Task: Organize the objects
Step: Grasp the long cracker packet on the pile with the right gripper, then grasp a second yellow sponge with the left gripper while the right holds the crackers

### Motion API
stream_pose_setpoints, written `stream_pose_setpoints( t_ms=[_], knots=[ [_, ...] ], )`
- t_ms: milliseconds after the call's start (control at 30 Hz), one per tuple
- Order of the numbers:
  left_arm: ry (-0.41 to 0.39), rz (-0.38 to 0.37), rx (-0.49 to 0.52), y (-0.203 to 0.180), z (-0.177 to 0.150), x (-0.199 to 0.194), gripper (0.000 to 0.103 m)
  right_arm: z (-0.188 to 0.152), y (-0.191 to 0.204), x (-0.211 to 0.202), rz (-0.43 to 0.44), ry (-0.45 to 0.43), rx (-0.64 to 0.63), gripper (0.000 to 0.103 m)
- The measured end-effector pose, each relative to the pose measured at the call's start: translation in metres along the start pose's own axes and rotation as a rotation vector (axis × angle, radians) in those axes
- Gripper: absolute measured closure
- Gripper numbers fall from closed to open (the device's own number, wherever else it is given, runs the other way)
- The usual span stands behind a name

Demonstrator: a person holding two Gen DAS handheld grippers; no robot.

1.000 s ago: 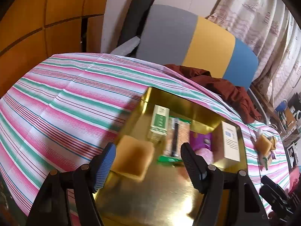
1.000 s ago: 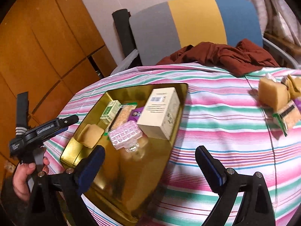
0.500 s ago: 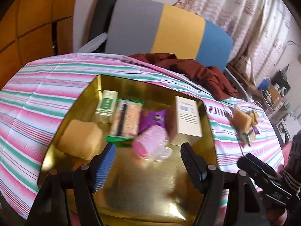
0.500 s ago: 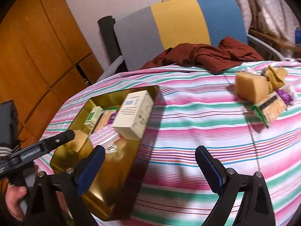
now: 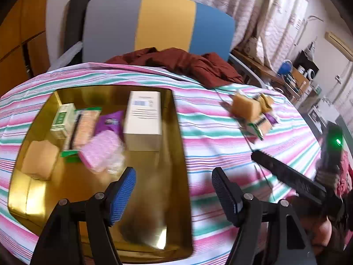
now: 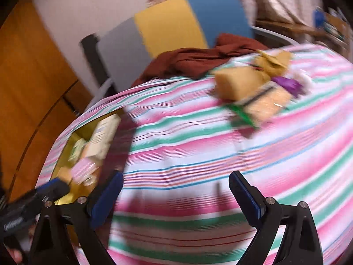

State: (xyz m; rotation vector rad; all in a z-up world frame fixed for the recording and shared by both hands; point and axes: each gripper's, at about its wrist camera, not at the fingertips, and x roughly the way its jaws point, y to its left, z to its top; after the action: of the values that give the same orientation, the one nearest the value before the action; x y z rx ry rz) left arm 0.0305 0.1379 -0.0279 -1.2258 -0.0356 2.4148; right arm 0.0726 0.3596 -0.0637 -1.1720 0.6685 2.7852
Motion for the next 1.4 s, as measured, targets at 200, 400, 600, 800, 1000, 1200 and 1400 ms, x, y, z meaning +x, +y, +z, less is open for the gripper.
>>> stream_pose_setpoints(
  t_ms=[200,400,600,800,1000,1200,1400],
  knots=[
    [0.024,-0.034,0.059,-0.032,-0.009,0.008,0.031,0.023,-0.061,-0.003,-0.139,-0.062,0.121,0.006],
    [0.037,-0.028,0.07,-0.039,-0.01,0.013,0.031,0.07,-0.09,0.011,-0.2,-0.098,0.187,0.011],
    [0.037,-0.002,0.052,-0.031,-0.011,0.009,0.031,0.103,-0.099,0.052,-0.293,-0.02,0.206,0.021],
    [0.053,0.005,0.038,-0.03,-0.012,0.014,0.031,0.103,-0.102,0.067,-0.295,0.001,0.149,0.025],
    [0.056,0.003,0.081,-0.044,-0.012,0.018,0.031,0.086,-0.114,0.055,-0.225,0.01,0.108,0.045],
    [0.074,-0.013,0.109,-0.058,-0.009,0.026,0.031,0.065,-0.129,0.038,-0.212,0.021,0.085,0.053],
    [0.084,-0.022,0.145,-0.074,0.001,0.036,0.031,0.059,-0.146,0.025,-0.283,0.016,0.013,0.055]
  ],
)
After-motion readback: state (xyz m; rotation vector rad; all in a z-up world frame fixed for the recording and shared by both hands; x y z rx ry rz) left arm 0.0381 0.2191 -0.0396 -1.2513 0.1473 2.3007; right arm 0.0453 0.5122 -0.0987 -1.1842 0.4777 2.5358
